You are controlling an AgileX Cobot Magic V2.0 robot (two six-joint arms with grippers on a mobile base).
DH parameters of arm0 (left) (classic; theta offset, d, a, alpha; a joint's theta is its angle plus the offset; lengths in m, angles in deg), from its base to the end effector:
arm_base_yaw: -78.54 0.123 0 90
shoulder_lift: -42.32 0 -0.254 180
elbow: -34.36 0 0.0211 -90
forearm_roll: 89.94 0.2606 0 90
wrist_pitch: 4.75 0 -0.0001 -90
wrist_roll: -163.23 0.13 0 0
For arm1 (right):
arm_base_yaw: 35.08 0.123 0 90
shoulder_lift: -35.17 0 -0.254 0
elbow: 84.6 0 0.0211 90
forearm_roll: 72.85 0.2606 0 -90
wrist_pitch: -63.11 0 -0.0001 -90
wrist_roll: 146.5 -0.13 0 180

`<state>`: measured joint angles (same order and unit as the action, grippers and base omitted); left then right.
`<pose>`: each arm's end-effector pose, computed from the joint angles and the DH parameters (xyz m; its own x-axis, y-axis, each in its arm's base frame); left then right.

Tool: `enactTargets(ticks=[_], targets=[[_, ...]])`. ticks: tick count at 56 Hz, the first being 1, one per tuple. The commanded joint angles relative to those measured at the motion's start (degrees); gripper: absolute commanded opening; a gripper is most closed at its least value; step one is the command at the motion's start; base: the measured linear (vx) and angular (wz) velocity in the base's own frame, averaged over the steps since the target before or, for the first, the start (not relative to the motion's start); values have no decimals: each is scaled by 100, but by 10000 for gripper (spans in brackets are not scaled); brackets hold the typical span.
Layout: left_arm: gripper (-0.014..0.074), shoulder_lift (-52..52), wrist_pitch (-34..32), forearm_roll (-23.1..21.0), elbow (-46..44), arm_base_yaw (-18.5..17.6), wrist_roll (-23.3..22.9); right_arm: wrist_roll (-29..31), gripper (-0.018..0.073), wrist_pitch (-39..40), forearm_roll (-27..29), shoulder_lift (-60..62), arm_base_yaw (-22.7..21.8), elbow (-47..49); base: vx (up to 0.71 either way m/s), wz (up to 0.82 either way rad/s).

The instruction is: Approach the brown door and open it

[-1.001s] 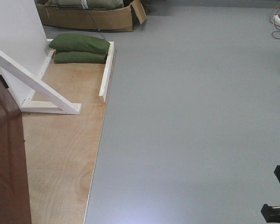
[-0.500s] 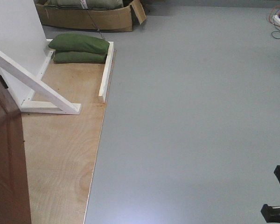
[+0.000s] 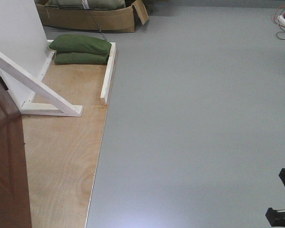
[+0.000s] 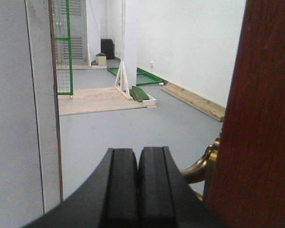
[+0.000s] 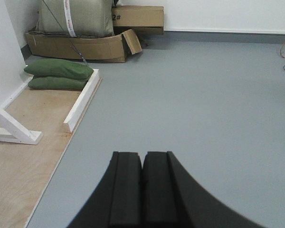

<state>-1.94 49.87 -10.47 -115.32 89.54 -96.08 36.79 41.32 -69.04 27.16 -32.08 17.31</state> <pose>0.1188 0.1293 0.3912 0.1283 -0.0504 -0.9905 -0.8918 0.4310 -0.1375 0.1304 0.0100 0.1572 -0.3064 -0.0117 -0.9518 -0.0744 0.9972 0.0117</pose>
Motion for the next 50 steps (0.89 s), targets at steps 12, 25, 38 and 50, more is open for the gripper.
enactTargets(ticks=[12,25,38,50], targets=[[146,-250,46,694,-146,-8,-505,45,0,434,-23,32,8,-25,0,0],[146,-382,-206,790,-158,-8,-1012,45,0,440,-23,32,8,-25,0,0],[146,-382,-1023,713,-158,-8,-1464,45,0,440,-23,32,8,-25,0,0],[146,-382,-1193,305,-153,-8,-1485,45,0,440,-23,32,8,-25,0,0]])
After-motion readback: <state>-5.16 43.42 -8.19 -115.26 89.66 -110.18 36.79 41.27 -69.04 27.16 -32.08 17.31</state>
